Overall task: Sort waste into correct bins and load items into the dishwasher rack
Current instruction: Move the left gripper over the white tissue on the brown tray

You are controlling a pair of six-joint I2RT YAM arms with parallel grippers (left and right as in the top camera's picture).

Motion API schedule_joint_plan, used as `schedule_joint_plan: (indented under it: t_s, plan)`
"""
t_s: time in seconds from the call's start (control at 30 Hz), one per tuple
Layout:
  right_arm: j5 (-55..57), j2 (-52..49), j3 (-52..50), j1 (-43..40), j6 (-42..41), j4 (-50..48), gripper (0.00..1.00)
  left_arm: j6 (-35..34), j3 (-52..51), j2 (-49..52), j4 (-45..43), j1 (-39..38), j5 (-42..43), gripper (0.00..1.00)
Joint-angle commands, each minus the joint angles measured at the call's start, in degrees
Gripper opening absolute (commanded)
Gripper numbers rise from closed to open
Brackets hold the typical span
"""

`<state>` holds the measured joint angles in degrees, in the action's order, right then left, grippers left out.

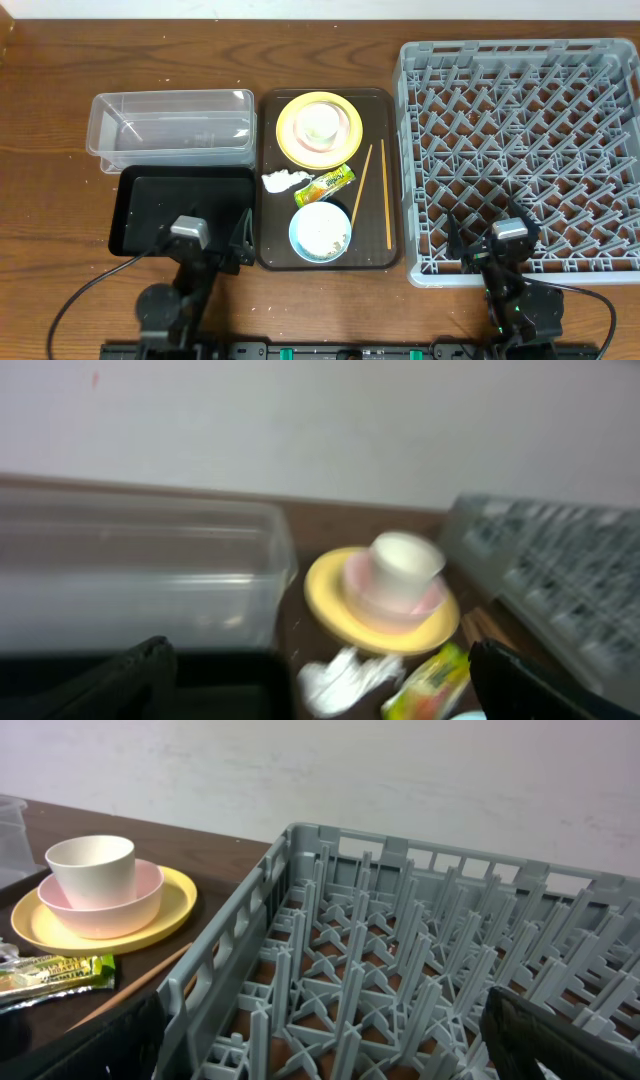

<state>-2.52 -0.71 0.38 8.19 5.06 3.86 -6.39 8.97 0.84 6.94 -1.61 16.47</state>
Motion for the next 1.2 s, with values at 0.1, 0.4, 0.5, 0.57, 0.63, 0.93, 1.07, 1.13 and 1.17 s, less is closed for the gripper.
schedule_joint_plan:
  t_s: [0.1, 0.4, 0.5, 0.57, 0.63, 0.93, 1.07, 1.13, 1.17]
  plan:
    - [0.8, 0.3, -0.1, 0.5, 0.6, 0.3, 0.99, -1.4, 16.9, 5.3, 6.8, -0.1, 4.1, 0.96]
    - [0.8, 0.3, -0.1, 0.5, 0.6, 0.3, 0.99, -1.4, 51.8, 35.1, 37.0, -0.1, 4.1, 0.96]
    - [0.8, 0.3, -0.1, 0.5, 0.6, 0.3, 0.99, -1.4, 63.4, 46.4, 49.1, -0.1, 4.1, 0.96]
    - [0.8, 0.3, -0.1, 0.5, 0.6, 0.3, 0.99, -1.4, 68.4, 52.7, 53.1, -0.1, 5.6, 0.96]
    - [0.8, 0.3, -0.1, 0.5, 0.6, 0.3, 0.99, -1.4, 70.6, 56.9, 56.4, -0.1, 7.5, 0.96]
    - [0.8, 0.3, -0.1, 0.5, 0.6, 0.3, 0.99, -5.9, 70.4, 68.9, 60.7, -0.2, 10.1, 0.33]
    - [0.8, 0.3, -0.1, 0.5, 0.6, 0.3, 0.99, -6.7, 69.2, 72.3, 60.6, -2.1, 8.2, 0.06]
    - [0.8, 0.3, -0.1, 0.5, 0.6, 0.3, 0.99, -7.6, 68.7, 73.7, 60.3, -3.6, 5.1, 0.06]
    - [0.8, 0.3, -0.1, 0.5, 0.6, 0.3, 0.99, -8.9, 68.5, 74.5, 60.1, -4.6, 2.7, 0.06]
